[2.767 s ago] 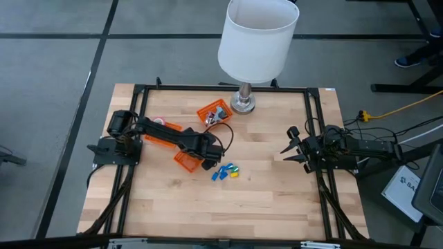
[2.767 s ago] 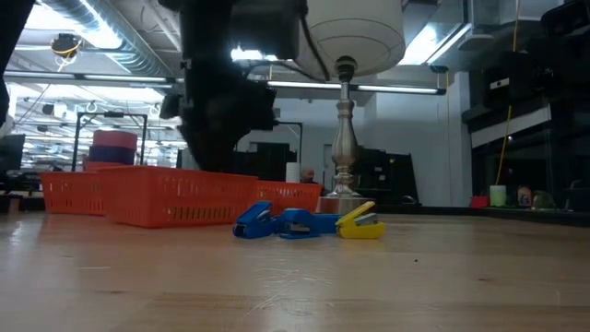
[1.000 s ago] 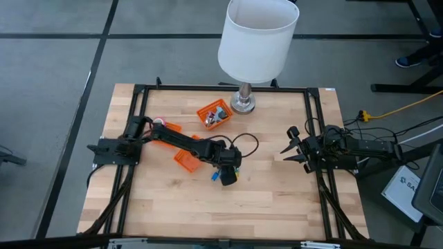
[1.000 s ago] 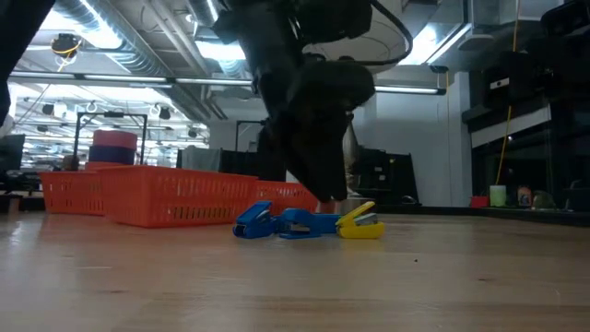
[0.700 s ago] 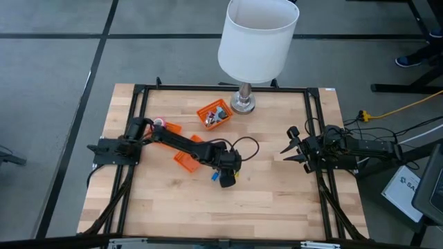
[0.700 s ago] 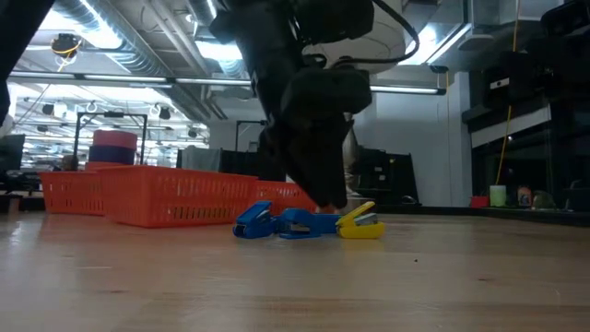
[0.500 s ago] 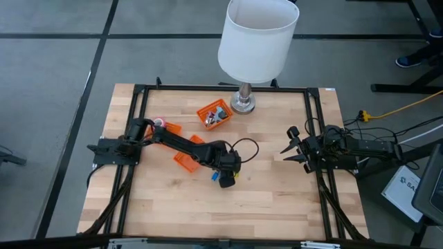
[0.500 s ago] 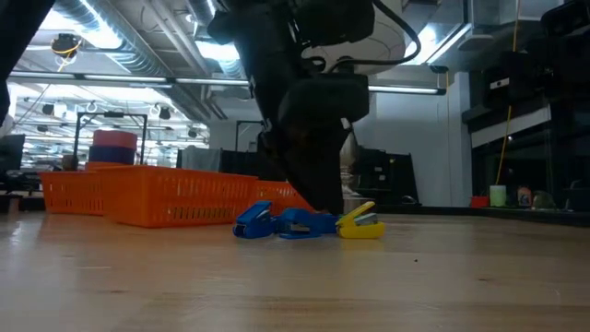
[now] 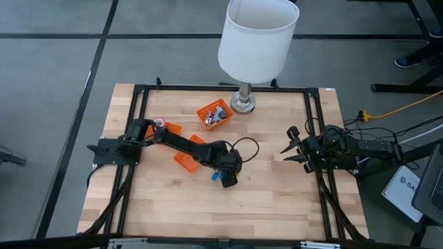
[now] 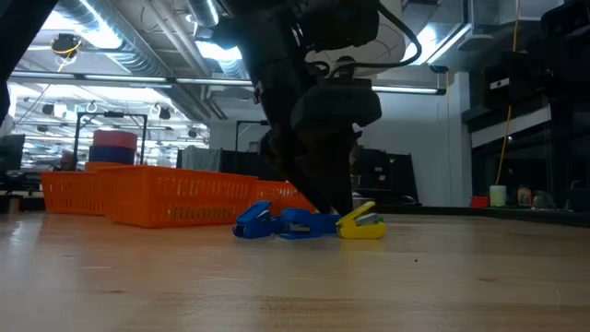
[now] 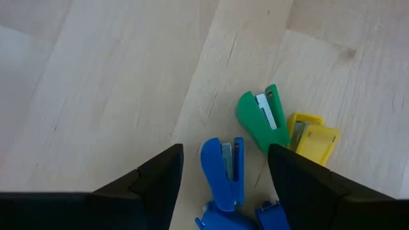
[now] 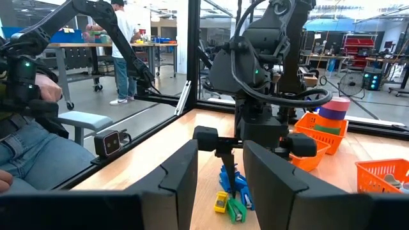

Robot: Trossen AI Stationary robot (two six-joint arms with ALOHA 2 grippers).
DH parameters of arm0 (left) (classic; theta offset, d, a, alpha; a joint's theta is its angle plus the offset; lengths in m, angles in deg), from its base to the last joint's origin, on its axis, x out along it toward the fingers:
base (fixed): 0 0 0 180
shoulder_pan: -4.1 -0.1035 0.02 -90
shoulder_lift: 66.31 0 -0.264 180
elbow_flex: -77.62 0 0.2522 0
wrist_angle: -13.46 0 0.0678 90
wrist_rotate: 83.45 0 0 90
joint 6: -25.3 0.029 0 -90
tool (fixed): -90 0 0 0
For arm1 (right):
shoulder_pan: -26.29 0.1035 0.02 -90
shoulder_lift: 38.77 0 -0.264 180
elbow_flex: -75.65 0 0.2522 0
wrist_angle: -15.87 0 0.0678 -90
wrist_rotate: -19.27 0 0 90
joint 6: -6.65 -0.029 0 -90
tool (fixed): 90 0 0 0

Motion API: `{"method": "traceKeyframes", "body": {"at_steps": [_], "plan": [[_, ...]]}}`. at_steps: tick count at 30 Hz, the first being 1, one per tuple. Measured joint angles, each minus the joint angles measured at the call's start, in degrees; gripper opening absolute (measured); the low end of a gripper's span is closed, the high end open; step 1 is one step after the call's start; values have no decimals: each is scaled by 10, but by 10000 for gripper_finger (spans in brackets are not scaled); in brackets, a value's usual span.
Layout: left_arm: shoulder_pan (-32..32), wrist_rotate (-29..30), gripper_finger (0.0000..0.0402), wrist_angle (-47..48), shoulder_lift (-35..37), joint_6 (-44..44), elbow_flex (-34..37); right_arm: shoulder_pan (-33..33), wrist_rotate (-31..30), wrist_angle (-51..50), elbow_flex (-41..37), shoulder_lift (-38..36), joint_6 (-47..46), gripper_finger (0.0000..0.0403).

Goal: Pick and place Stapler, Stapler remover, tape
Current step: Put the blue stapler into the bottom orange bin

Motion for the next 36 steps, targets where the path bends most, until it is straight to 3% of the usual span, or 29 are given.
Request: {"method": "traceKeyframes", "body": {"at_steps": [6,24,36], "plan": [[1,-23,224,14,2,35,3,0,0,0,0,0,0,129],[0,7,224,40,20,36,-11,0,0,0,0,0,0,129],[1,6,220,35,-15,36,-12,0,0,0,0,0,0,129]]}}
